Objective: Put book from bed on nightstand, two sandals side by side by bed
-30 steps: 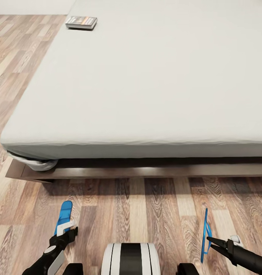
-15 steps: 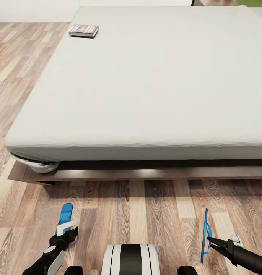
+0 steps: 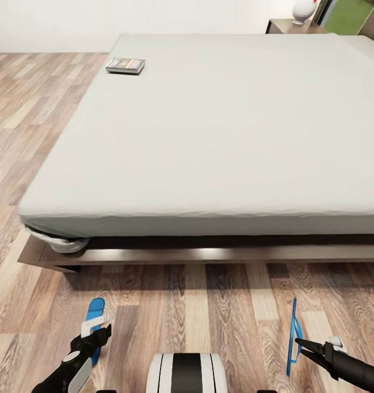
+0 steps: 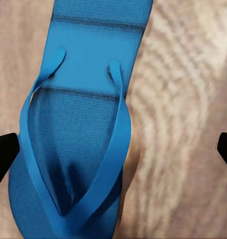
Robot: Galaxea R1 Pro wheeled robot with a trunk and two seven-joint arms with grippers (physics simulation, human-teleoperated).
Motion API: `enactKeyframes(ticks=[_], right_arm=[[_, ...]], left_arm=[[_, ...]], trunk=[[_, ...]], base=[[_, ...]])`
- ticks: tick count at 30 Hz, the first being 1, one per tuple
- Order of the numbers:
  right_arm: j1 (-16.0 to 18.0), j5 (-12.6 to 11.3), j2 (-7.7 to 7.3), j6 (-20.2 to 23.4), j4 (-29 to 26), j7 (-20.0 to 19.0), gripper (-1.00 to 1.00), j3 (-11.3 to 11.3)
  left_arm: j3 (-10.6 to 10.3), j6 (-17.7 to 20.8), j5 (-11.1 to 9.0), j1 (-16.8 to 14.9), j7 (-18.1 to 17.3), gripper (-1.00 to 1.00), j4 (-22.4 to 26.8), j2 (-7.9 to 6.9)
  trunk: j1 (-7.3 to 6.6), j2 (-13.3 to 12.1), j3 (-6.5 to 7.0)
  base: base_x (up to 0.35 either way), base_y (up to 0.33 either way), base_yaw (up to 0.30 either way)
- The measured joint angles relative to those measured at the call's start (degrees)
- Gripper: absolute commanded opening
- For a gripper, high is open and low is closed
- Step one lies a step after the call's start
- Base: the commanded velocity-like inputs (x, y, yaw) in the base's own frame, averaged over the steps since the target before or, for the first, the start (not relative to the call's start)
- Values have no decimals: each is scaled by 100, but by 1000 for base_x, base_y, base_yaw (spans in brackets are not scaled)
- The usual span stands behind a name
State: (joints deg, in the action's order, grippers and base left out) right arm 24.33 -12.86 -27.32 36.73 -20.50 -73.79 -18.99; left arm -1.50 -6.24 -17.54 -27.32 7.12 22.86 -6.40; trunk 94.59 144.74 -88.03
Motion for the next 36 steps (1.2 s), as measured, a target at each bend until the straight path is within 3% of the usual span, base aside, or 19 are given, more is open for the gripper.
enactKeyframes(ticks=[36], right_arm=[[0,0,2,0,0,4,-100,0]], left_arm=[[0,9,-10,0,-3,100,-2,0]], trunk=[[-93,-48,798]], base=[[0,0,0]])
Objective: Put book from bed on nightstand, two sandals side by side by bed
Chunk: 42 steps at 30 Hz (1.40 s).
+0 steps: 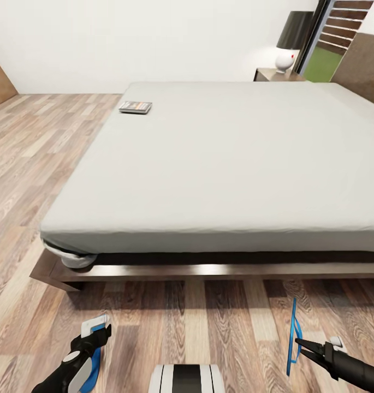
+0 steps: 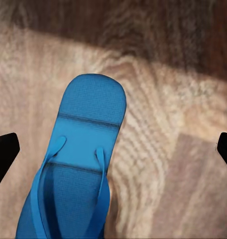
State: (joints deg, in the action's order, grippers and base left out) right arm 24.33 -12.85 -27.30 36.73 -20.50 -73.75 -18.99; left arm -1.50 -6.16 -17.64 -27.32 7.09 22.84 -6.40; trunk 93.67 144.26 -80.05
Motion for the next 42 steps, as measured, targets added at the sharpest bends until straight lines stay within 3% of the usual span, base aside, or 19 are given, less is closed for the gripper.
enactKeyframes(ticks=[6,9,11,12,13,14,15,17,18,20,23,25,31,34,37,39,42], right_arm=[[0,10,-3,-19,1,4,-100,3],[0,11,-3,-30,0,4,-100,3],[0,11,-1,-39,2,8,-100,4],[0,13,-2,-43,3,8,-100,3],[0,12,-3,-44,3,9,-100,3],[0,15,-3,-46,2,9,-100,3],[0,22,-3,-49,3,14,-100,4],[-1,45,1,-58,6,45,-100,6],[0,49,2,-60,6,54,-100,4],[0,58,0,-65,0,69,-100,8],[1,70,-1,-71,-102,170,-100,3],[1,82,3,-73,-329,502,-100,10],[-1,132,3,-86,-923,2714,-100,55],[0,124,8,-85,-1046,3520,-100,66],[1,123,24,-77,-1375,3835,-100,77],[0,258,28,-82,-1540,3888,-100,82],[-1,834,40,-105,-1647,4112,-100,79]], left_arm=[[5,7,-10,0,-133,100,2,-32],[28,22,-26,0,-592,100,3,-112],[147,208,-109,1,-1376,100,11,-302],[277,443,-270,0,-1962,100,14,-497],[323,541,-340,1,-2190,100,15,-586],[416,708,-462,0,-2651,100,14,-739],[491,853,-577,-1,-3176,100,10,-892],[595,1077,-774,13,-4730,100,-29,-1198],[607,1107,-803,18,-5115,100,-68,-1258],[621,1137,-835,25,-5545,100,-148,-1326],[627,1152,-853,33,-5785,100,-202,-1363],[624,1155,-851,34,-5825,100,-211,-1365],[622,1157,-852,36,-5850,100,-216,-1355],[622,1156,-852,36,-5851,100,-217,-1347],[622,1156,-849,35,-5845,100,-217,-1334],[622,1158,-849,36,-5841,100,-217,-1331],[622,1157,-849,36,-5836,100,-216,-1330]], trunk=[[-2,-2,23],[-2,-2,23],[-2,-2,23],[-2,-2,23],[-2,-2,23],[-2,-2,23],[-2,-2,23],[-2,-2,23],[-2,-2,23],[-2,-2,23],[-2,-2,23],[-2,-2,23],[-2,-2,23],[-2,-2,23],[-2,-2,23],[-2,-2,23],[-2,-2,23]], base=[[0,0,0],[0,0,0],[0,0,0],[0,0,0],[0,0,0],[0,0,0],[0,0,0],[0,0,0],[0,0,0],[0,0,0],[0,0,0],[0,0,0],[0,0,0],[0,0,0],[0,0,0],[0,0,0],[0,0,0]])
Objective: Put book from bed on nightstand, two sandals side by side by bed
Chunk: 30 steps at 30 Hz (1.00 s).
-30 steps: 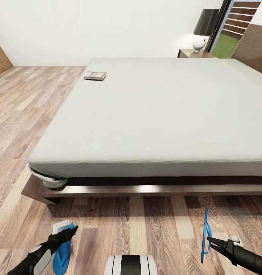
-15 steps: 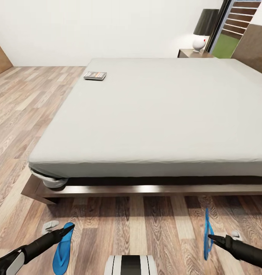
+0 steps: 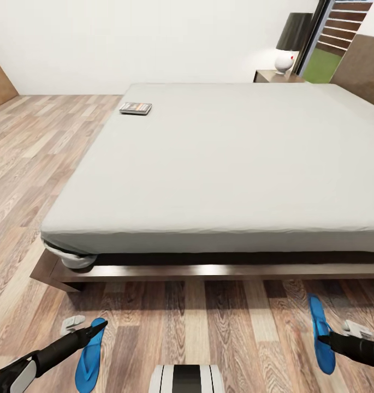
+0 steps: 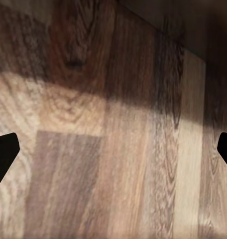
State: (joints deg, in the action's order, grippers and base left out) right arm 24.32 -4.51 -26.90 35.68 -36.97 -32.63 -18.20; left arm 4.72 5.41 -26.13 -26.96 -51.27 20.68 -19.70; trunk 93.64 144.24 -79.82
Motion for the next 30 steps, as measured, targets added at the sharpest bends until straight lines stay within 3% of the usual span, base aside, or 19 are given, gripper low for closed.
enactKeyframes(ticks=[1,3,5,7,11,26,28,30], right_arm=[[-1,340,3,-5,-17,382,-100,0],[0,597,11,-40,-32,1026,-100,2],[1,693,23,-243,-26,1452,-100,4],[1,733,29,-490,-19,1632,-100,6],[1,762,32,-689,3,1739,-100,7],[1,759,59,-754,69,1754,-100,7],[-2,742,213,-754,126,1761,-100,12],[-2,745,470,-759,250,1771,-100,16]], left_arm=[[0,0,0,1,1,100,1,0],[2,0,0,0,1,100,0,0],[6,2,-2,0,2,100,0,1],[8,2,0,0,2,100,-1,1],[8,4,0,0,9,100,-1,1],[9,6,1,0,18,100,0,1],[9,6,1,-1,18,100,0,1],[9,6,1,-1,18,100,-1,0]], trunk=[[0,0,0],[0,0,0],[0,0,0],[0,0,0],[0,0,0],[0,0,0],[0,0,0],[0,0,0]], base=[[0,0,0],[0,0,0],[0,0,0],[0,0,0],[0,0,0],[0,20,0],[0,96,0],[0,95,0]])
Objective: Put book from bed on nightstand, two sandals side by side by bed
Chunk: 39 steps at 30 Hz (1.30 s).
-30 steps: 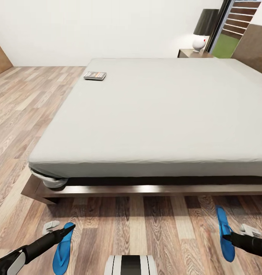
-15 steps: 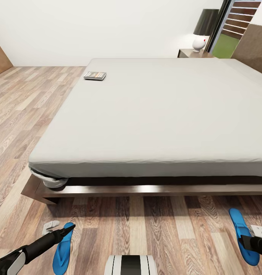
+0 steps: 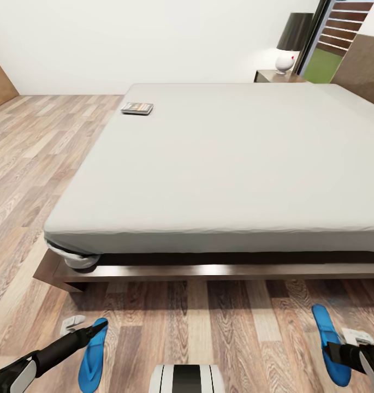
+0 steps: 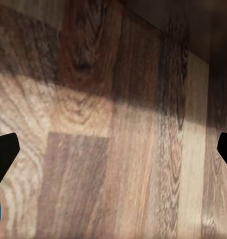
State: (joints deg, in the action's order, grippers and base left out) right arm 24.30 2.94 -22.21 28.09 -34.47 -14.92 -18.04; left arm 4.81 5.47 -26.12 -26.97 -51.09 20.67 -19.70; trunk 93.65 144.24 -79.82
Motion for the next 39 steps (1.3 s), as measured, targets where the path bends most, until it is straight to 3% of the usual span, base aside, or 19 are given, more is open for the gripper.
enactKeyframes(ticks=[2,3,6,9,24,39], right_arm=[[2,27,147,-193,148,10,-100,0],[2,27,197,-593,316,41,-100,3],[3,34,237,-1748,829,407,-100,8],[3,25,245,-2154,1108,641,-100,6],[4,24,247,-2315,1192,708,-100,14],[5,24,248,-2318,1194,707,-100,12]], left_arm=[[0,0,0,1,4,100,0,0],[0,1,-1,1,7,100,0,-3],[-2,2,0,1,14,100,1,-5],[-1,2,-3,1,18,100,0,-6],[-1,2,-7,1,18,100,-5,-8],[2,2,0,1,169,100,-7,-9]], trunk=[[0,0,0],[0,0,0],[0,0,0],[0,0,0],[0,0,0],[1,0,0]], base=[[0,55,0],[0,24,0],[0,8,0],[0,2,0],[-2,10,0],[-99,242,0]])
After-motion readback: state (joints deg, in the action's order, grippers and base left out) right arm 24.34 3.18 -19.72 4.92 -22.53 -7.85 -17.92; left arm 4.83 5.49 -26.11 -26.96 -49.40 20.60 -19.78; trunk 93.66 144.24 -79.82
